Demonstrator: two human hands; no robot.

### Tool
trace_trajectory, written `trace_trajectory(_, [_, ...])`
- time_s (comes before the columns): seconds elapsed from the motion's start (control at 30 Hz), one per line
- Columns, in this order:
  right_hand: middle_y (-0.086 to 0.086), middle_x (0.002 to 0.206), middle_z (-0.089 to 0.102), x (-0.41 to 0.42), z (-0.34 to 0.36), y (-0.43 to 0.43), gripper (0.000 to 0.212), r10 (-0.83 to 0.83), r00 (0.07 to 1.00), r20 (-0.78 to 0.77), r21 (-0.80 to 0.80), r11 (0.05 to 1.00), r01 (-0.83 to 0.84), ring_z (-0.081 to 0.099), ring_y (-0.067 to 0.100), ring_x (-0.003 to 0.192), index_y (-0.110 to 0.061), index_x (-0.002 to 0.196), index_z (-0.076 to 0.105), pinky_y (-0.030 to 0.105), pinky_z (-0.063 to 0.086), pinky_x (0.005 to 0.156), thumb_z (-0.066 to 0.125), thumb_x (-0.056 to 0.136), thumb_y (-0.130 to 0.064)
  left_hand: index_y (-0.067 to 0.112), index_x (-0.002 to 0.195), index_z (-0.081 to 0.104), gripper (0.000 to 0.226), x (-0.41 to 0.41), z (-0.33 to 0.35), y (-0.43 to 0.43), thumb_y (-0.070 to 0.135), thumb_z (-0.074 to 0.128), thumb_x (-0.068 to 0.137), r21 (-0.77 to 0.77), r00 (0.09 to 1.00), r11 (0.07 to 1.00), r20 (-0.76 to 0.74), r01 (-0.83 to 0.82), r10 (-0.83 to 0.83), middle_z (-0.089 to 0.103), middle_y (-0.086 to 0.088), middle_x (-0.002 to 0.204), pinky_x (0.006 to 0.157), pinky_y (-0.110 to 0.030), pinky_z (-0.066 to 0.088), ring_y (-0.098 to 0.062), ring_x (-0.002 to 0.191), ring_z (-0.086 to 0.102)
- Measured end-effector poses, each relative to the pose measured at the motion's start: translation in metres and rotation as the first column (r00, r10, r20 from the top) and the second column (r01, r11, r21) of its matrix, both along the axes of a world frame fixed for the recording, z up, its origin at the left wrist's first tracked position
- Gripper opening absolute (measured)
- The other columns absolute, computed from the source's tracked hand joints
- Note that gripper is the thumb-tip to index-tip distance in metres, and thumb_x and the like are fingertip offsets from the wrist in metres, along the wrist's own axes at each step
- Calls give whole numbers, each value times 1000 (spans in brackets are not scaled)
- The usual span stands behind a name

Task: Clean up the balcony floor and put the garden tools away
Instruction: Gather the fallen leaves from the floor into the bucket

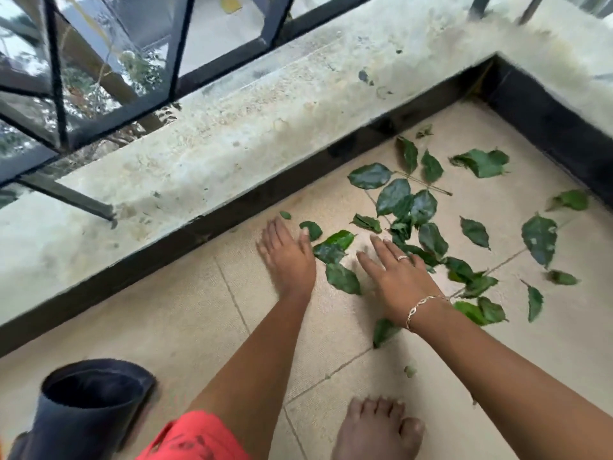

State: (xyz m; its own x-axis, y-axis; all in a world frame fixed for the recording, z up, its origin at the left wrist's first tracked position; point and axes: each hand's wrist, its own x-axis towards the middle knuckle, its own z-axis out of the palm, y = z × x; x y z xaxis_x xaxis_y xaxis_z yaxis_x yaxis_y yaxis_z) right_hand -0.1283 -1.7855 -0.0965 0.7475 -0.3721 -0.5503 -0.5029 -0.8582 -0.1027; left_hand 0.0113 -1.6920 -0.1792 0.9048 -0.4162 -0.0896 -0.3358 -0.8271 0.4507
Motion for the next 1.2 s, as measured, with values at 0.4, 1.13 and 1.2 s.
trace_trajectory(0.4, [10,157,-6,31,-29,6,57,143,971,192,29,988,-151,-3,26,144,-20,149,7,49,3,114,34,99,-16,9,147,29,53,-6,4,-7,34,26,101,-75,982,983,102,165,-157,27,-8,154,119,-39,-2,-20,145,15])
trace_trajectory(1.13, [14,129,56,-77,-61,-20,65,159,908,389,-205,975,-83,50,34,122,-16,120,62,65,30,96,81,60,-36,20,100,76,55,-170,29,22,47,28,91,40,749,865,-522,499,-408,69,-17,106,96,-42,43,-23,99,68])
trace_trajectory(1.2, [9,124,60,-77,-65,5,54,346,848,401,-165,938,-304,48,32,122,-22,115,65,63,31,97,73,62,-28,15,63,78,54,-221,13,80,47,35,70,291,725,712,-538,639,-430,71,-11,67,77,-37,35,-25,59,70])
